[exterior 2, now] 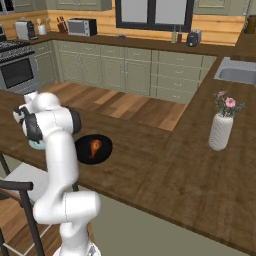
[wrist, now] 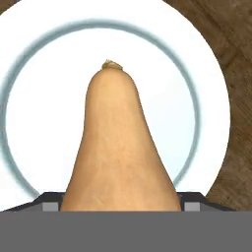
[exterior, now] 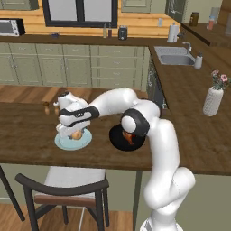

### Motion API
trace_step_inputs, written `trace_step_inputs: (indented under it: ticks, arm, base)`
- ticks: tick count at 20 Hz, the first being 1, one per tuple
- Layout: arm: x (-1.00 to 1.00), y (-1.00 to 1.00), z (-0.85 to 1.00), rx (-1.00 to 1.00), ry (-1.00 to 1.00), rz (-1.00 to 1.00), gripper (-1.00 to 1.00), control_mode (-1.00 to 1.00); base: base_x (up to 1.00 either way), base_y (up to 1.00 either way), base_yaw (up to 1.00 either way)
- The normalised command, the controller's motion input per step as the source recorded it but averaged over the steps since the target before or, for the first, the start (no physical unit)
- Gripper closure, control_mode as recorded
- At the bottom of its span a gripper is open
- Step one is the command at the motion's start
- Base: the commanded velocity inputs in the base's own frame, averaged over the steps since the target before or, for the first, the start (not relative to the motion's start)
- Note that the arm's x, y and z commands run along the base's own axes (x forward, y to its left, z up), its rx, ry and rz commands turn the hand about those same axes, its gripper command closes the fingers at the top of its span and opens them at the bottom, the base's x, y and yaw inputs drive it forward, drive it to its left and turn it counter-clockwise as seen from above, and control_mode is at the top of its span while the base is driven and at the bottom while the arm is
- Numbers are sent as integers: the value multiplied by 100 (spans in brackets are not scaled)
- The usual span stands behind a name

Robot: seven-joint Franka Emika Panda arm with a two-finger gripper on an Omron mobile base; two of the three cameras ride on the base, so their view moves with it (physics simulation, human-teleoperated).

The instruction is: Pick the chicken drumstick and squash from their plates and place them in the bowl. Then put the bowl in the fridge.

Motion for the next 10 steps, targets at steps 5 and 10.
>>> trace_step_inputs:
  ticks: [5, 10]
  arm:
    - [-52, -52, 83, 21, -26, 0, 100, -100]
    - [-59, -53, 85, 19, -23, 0, 100, -100]
  base:
    - [0, 0, 0]
    - [0, 0, 0]
